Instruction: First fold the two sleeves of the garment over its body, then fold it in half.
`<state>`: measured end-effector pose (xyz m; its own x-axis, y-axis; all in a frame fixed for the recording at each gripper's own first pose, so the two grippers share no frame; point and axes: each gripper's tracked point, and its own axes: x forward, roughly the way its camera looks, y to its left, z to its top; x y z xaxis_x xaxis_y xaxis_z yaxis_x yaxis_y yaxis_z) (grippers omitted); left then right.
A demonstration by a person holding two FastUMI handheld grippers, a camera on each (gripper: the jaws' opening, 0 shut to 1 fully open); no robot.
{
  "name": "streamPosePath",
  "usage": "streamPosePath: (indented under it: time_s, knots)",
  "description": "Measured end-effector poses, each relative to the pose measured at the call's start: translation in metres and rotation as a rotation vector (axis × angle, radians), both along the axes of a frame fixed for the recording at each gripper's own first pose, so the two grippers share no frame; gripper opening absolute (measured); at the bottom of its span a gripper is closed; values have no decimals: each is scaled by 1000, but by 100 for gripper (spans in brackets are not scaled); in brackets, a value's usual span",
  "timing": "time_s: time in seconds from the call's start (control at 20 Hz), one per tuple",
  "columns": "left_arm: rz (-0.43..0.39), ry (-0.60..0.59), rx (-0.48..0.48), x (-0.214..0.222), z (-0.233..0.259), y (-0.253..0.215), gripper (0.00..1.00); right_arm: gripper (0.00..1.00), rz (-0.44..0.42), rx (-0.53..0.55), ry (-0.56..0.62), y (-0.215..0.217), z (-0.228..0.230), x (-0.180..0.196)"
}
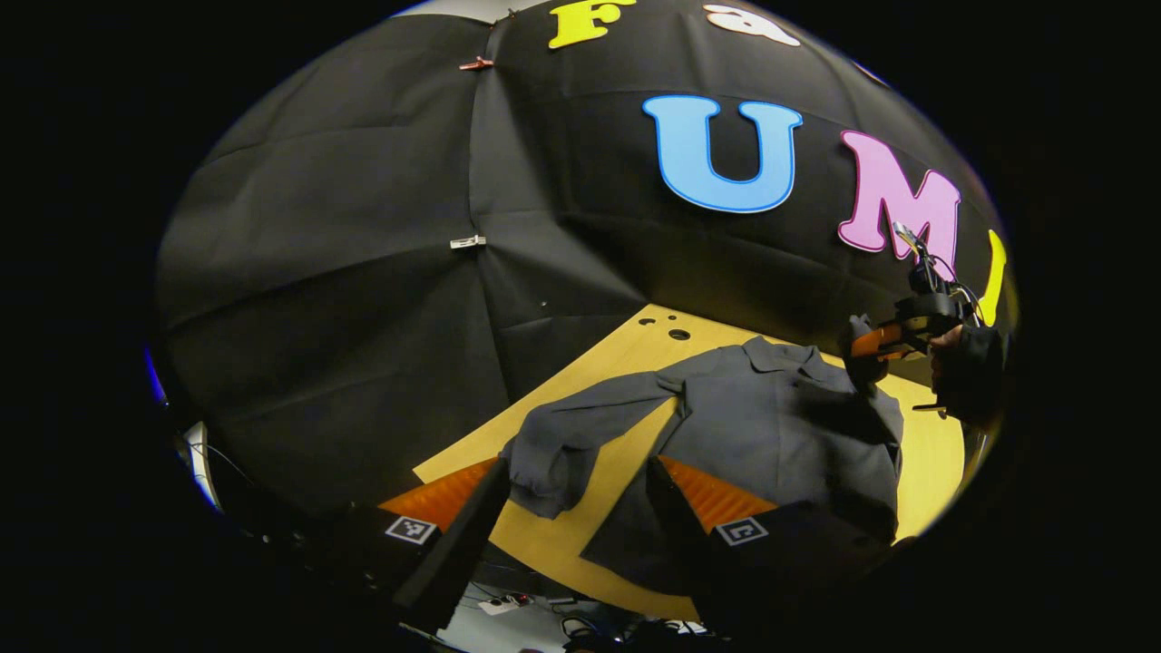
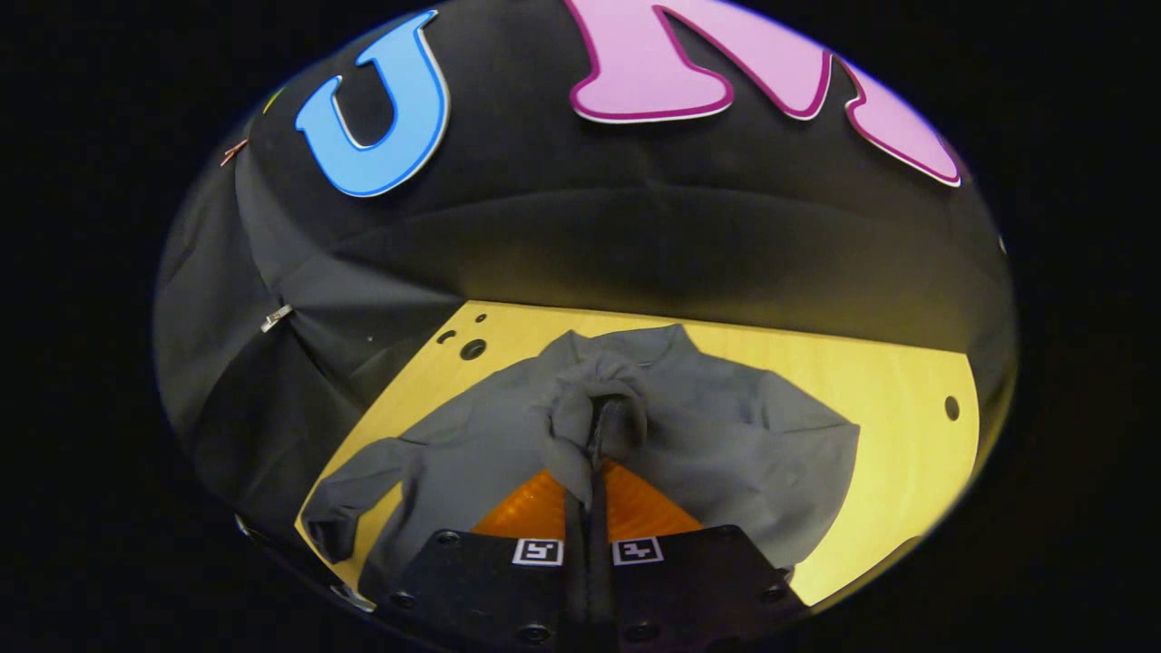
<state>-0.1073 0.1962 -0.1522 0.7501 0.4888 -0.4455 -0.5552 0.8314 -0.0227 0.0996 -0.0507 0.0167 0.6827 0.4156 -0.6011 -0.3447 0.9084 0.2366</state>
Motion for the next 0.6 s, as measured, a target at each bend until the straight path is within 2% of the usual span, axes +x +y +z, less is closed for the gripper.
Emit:
streamPosePath:
  time_s: [0.25, 0.45, 0.6]
  knots:
    - [-33, 11, -16, 3, -8, 4, 96, 5, 41, 193, 75, 60, 0, -20]
    - [-45, 24, -29, -2, -16, 6, 96, 5, 10, 318, 166, 94, -23, -28]
    - [-30, 40, -40, -7, -27, 13, 96, 6, -37, 369, 248, 106, -46, -35]
